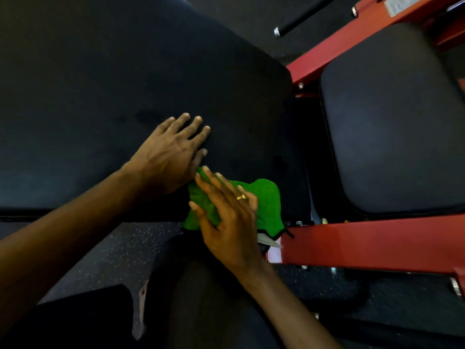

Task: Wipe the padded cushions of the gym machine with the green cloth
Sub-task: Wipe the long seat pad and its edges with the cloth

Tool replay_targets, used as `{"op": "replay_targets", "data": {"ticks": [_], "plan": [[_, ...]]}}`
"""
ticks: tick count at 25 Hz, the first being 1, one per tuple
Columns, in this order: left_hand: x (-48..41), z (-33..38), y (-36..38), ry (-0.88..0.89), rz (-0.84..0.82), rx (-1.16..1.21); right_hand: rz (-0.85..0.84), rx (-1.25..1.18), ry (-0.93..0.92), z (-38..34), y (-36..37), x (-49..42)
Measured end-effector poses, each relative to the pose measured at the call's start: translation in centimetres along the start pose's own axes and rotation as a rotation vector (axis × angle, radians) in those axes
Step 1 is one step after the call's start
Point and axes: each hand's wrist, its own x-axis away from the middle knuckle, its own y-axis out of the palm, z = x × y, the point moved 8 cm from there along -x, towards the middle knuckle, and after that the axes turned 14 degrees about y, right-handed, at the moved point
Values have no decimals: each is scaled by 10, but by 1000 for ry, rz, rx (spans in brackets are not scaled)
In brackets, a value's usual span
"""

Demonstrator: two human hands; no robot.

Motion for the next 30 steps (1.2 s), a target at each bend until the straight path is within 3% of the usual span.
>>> {"op": "replay_targets", "data": {"ticks": [4, 8, 11, 14, 18, 26, 30], "plan": [[3, 0, 0, 28, 41, -60, -18, 59, -56, 29, -3, 2], [8, 8, 1, 10, 44, -102, 56, -59, 333, 120, -31, -36], [7, 10, 0, -2, 34, -126, 81, -14, 439, 130, -27, -95], [7, 11, 2, -2, 14, -137, 8, 20, 414, 113, -27, -121], [7, 11, 0, -17, 22, -143, -150, 226, 308, 116, -28, -64], [5, 11, 1, -22, 3, -113, -23, 233, 484, 151, -32, -125], [5, 9, 0, -37, 29, -109, -42, 233, 394, 121, -30, -72]]}}
